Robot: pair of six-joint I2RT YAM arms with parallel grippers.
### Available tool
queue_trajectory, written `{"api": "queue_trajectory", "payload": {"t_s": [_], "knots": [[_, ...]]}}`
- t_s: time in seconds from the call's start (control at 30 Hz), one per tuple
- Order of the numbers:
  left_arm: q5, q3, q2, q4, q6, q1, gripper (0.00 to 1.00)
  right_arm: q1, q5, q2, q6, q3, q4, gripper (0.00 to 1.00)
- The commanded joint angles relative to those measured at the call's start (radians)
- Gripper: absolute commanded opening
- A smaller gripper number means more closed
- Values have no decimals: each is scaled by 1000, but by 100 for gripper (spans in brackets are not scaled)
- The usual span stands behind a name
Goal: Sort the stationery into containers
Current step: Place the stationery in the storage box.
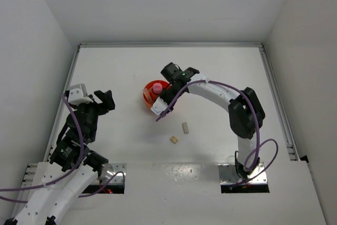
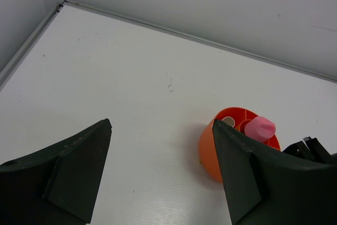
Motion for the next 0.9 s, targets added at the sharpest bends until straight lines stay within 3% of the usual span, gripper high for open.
{"api": "queue_trajectory", "payload": {"t_s": [0.0, 0.7, 0.77, 0.87], "knots": [[8, 3, 5, 33, 6, 9, 83, -6, -47, -5, -23, 31, 11, 33], [8, 3, 5, 33, 6, 9, 83, -53, -31, -32, -23, -6, 49, 37], [8, 3, 5, 33, 6, 9, 83, -53, -58, -46, -9, 7, 37, 32], [8, 3, 5, 33, 6, 9, 83, -53, -97, -98, 137, 37, 46, 13]]}}
